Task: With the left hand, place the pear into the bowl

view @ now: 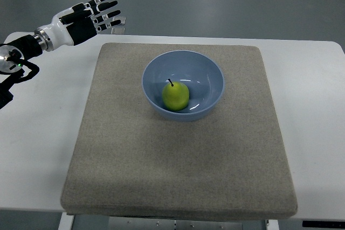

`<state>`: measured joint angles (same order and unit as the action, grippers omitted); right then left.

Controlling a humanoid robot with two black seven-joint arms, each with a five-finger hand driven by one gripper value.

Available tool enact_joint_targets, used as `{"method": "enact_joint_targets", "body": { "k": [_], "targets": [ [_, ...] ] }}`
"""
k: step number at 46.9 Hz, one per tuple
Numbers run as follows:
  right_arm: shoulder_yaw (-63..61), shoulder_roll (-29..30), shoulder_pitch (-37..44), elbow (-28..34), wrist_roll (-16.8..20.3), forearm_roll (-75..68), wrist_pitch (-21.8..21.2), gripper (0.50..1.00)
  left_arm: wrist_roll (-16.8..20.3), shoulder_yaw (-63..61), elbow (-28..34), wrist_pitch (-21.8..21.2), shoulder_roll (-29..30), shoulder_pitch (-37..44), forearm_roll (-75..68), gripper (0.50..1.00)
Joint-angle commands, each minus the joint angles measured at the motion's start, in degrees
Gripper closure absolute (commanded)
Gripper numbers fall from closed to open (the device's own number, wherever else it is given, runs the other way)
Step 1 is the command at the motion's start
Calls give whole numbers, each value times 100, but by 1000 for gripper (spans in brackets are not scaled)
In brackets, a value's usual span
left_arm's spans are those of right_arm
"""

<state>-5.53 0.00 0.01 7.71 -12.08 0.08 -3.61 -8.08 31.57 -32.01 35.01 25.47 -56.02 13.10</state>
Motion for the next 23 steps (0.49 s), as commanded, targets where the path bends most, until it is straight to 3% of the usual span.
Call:
{"method": "enact_joint_targets", "body": {
  "k": [1,23],
  "targets": [
    [8,0,-1,-24,-5,1,9,574,-18,104,-34,-1,2,100,17,504],
    [17,0,-19,20,3,27,-61,574,-150,183,28,-1,37,373,211,504]
  ]
}}
